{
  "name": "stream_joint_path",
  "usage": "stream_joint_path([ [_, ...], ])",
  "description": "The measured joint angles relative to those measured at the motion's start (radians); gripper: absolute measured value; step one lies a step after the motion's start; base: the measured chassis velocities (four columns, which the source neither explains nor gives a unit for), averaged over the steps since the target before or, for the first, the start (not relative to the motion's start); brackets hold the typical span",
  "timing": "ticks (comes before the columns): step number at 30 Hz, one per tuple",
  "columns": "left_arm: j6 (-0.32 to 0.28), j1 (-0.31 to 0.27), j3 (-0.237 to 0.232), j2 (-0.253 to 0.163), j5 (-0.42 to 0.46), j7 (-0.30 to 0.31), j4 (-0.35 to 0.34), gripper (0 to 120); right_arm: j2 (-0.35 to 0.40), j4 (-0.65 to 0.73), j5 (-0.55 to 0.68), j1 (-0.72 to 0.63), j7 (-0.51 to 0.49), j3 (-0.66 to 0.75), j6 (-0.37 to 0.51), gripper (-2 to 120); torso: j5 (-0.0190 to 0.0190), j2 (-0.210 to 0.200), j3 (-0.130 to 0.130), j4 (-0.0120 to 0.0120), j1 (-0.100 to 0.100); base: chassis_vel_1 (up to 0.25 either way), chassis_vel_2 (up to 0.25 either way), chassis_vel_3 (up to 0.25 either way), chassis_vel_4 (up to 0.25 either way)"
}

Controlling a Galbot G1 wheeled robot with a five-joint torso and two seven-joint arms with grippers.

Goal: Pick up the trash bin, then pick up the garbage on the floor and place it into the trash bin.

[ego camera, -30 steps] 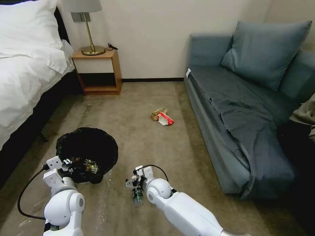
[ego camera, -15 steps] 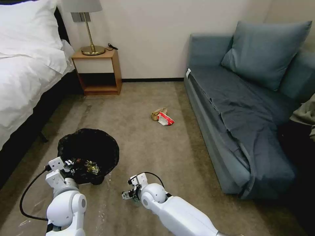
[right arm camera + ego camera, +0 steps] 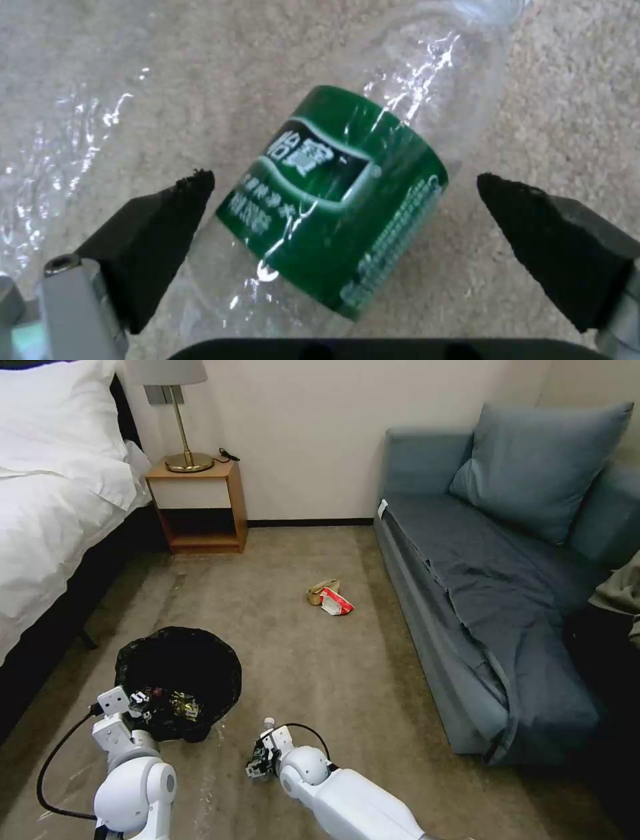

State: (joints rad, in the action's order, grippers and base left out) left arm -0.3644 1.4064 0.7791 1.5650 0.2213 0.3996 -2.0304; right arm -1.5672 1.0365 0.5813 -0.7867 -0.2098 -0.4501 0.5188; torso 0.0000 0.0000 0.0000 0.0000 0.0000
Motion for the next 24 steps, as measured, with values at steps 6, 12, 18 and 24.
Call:
stream_joint_path([
  [6, -0.001, 0.000, 0.000, 0.001, -0.002, 0.001, -0.003, 4, -0.010, -0.040, -0.025, 0.001, 0.023, 0.016, -0.043, 90, -0.0001, 0.000, 0.000, 0.0000, 0.000, 0.000, 0.000, 0.000, 0.000],
  [12, -0.002, -0.006, 0.001, -0.001, -0.002, 0.002, -0.003, 4, -0.012, -0.056, -0.039, -0.005, 0.033, 0.022, -0.075, 67, 0.0000, 0.000, 0.000, 0.0000, 0.000, 0.000, 0.000, 0.000, 0.000],
  [18, -0.003, -0.013, 0.001, -0.002, -0.001, 0.002, 0.005, 4, -0.009, -0.058, -0.041, -0.002, 0.035, 0.031, -0.086, 45, 0.0000, 0.000, 0.000, 0.0000, 0.000, 0.000, 0.000, 0.000, 0.000],
  [24, -0.003, -0.015, 0.003, -0.005, 0.003, 0.002, 0.010, 4, 0.008, -0.057, -0.047, 0.011, 0.045, 0.041, -0.103, 28, 0.0000, 0.000, 0.000, 0.0000, 0.000, 0.000, 0.000, 0.000, 0.000],
])
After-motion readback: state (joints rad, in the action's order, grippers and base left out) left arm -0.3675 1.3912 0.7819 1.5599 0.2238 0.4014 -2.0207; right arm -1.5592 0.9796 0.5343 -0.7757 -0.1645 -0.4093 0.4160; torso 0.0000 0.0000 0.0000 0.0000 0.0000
